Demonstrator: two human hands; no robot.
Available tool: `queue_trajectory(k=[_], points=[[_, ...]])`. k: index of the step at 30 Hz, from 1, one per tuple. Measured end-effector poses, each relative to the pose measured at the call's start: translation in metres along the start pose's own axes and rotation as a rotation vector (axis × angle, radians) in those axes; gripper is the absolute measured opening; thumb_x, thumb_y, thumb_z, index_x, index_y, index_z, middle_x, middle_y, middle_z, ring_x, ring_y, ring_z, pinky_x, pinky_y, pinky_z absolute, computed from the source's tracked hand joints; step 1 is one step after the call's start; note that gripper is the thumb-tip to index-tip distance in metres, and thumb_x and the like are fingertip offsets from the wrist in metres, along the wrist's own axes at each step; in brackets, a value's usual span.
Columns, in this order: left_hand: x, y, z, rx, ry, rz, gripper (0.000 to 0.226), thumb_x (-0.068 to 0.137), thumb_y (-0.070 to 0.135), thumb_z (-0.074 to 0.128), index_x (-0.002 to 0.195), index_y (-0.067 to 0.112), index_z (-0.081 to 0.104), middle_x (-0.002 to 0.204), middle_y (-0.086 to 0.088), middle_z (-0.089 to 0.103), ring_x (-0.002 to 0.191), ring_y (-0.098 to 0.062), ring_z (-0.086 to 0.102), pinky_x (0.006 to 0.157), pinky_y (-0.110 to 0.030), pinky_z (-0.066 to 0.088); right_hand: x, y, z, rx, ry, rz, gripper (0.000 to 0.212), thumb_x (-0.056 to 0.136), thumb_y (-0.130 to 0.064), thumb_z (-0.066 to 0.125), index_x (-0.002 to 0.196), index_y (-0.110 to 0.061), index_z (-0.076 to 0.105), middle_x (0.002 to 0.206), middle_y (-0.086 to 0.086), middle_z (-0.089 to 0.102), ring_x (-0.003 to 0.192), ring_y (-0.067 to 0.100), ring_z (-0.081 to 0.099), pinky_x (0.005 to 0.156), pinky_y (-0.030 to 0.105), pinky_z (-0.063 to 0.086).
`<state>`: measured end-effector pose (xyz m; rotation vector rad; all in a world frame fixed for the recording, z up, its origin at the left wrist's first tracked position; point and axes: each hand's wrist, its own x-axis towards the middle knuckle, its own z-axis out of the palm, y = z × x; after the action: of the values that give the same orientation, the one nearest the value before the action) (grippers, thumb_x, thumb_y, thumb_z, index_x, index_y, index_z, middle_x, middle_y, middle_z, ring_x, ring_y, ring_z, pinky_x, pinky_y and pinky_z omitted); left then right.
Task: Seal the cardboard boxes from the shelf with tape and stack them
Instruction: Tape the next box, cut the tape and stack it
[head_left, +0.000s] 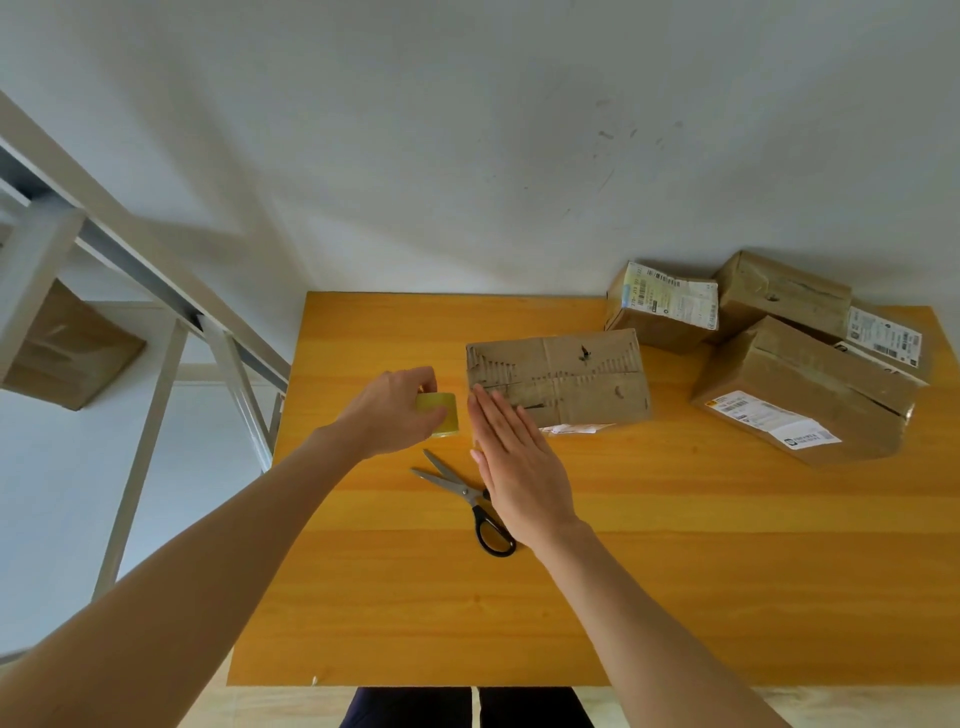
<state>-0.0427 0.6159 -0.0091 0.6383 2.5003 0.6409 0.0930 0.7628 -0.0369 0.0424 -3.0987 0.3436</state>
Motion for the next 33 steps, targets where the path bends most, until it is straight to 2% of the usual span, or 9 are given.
queue_trajectory(k=[3, 9, 14, 19, 23, 26, 28, 30, 33], points=[[0.001, 0.001, 0.002, -0.009, -0.034, 0.036, 0.017, 0.089, 0.035, 0.056, 0.1, 0.028, 0.044, 0.076, -0.009, 0.065, 0.063, -0.029, 0.06, 0.059, -0.044, 0.051, 0.004, -0.002, 0.0, 0.052, -0.007, 0.016, 0.053, 0.104, -0.021, 0.042, 0.152, -0.007, 0.025, 0.16, 0.004, 0.02, 0.148, 0.017, 0.016, 0.12, 0.032, 0.007], [0.01, -0.002, -0.002, -0.004, -0.055, -0.034, 0.02, 0.088, 0.035, 0.051, 0.106, 0.03, 0.043, 0.09, -0.012, 0.064, 0.079, -0.031, 0.062, 0.064, -0.046, 0.055, 0.012, 0.0, 0.0, 0.063, -0.018, -0.016, 0.052, 0.106, -0.022, 0.034, 0.153, -0.009, 0.019, 0.161, 0.003, 0.015, 0.149, 0.015, 0.011, 0.12, 0.028, 0.0], [0.014, 0.001, -0.001, 0.226, -0.087, 0.017, 0.018, 0.093, 0.034, 0.043, 0.11, 0.033, 0.048, 0.071, 0.005, 0.051, 0.07, -0.021, 0.051, 0.053, -0.028, 0.032, 0.01, 0.002, 0.003, 0.064, 0.014, 0.014, 0.05, 0.106, -0.02, 0.035, 0.153, -0.009, 0.02, 0.161, 0.004, 0.018, 0.149, 0.016, 0.013, 0.119, 0.027, 0.0], [0.01, -0.006, -0.001, -0.038, -0.144, 0.04, 0.015, 0.093, 0.03, 0.052, 0.108, 0.03, 0.056, 0.088, -0.001, 0.058, 0.079, -0.019, 0.053, 0.064, -0.029, 0.041, 0.001, 0.003, 0.001, 0.027, 0.074, 0.002, 0.055, 0.1, -0.018, 0.05, 0.15, -0.004, 0.029, 0.157, 0.01, 0.028, 0.146, 0.021, 0.025, 0.119, 0.035, 0.015], [0.009, -0.011, -0.001, -0.143, -0.169, 0.064, 0.014, 0.091, 0.029, 0.059, 0.104, 0.03, 0.059, 0.091, 0.001, 0.054, 0.085, -0.017, 0.051, 0.069, -0.029, 0.042, -0.024, 0.004, 0.009, -0.048, 0.175, -0.062, 0.055, 0.098, -0.023, 0.047, 0.147, -0.002, 0.033, 0.153, 0.013, 0.036, 0.142, 0.024, 0.035, 0.118, 0.038, 0.026], [0.011, -0.011, -0.003, -0.13, -0.16, 0.073, 0.012, 0.09, 0.03, 0.06, 0.101, 0.033, 0.06, 0.091, 0.002, 0.055, 0.084, -0.019, 0.054, 0.069, -0.03, 0.047, -0.051, 0.007, 0.023, -0.082, 0.204, -0.114, 0.047, 0.087, -0.019, 0.067, 0.129, -0.006, 0.049, 0.131, 0.014, 0.06, 0.117, 0.026, 0.06, 0.099, 0.037, 0.048], [0.012, -0.011, -0.004, -0.122, -0.155, 0.077, 0.013, 0.089, 0.03, 0.06, 0.102, 0.033, 0.061, 0.088, 0.007, 0.053, 0.082, -0.018, 0.056, 0.067, -0.03, 0.048, -0.062, 0.007, 0.031, -0.067, 0.131, -0.05, 0.042, 0.076, -0.02, 0.081, 0.11, -0.008, 0.062, 0.11, 0.01, 0.066, 0.095, 0.024, 0.067, 0.08, 0.035, 0.056], [0.012, -0.011, -0.006, -0.118, -0.151, 0.077, 0.015, 0.088, 0.03, 0.061, 0.103, 0.033, 0.063, 0.088, 0.008, 0.053, 0.082, -0.018, 0.057, 0.066, -0.03, 0.049, -0.065, 0.006, 0.037, -0.064, -0.024, 0.025, 0.037, 0.073, -0.025, 0.084, 0.102, -0.009, 0.067, 0.102, 0.006, 0.064, 0.087, 0.021, 0.066, 0.072, 0.032, 0.056], [0.012, -0.012, -0.006, -0.116, -0.148, 0.086, 0.016, 0.089, 0.03, 0.061, 0.104, 0.032, 0.063, 0.088, 0.006, 0.055, 0.081, -0.019, 0.058, 0.066, -0.03, 0.049, -0.065, 0.007, 0.044, -0.033, -0.247, 0.128, 0.038, 0.089, -0.032, 0.068, 0.119, -0.009, 0.059, 0.119, 0.005, 0.057, 0.104, 0.022, 0.06, 0.084, 0.033, 0.051]])
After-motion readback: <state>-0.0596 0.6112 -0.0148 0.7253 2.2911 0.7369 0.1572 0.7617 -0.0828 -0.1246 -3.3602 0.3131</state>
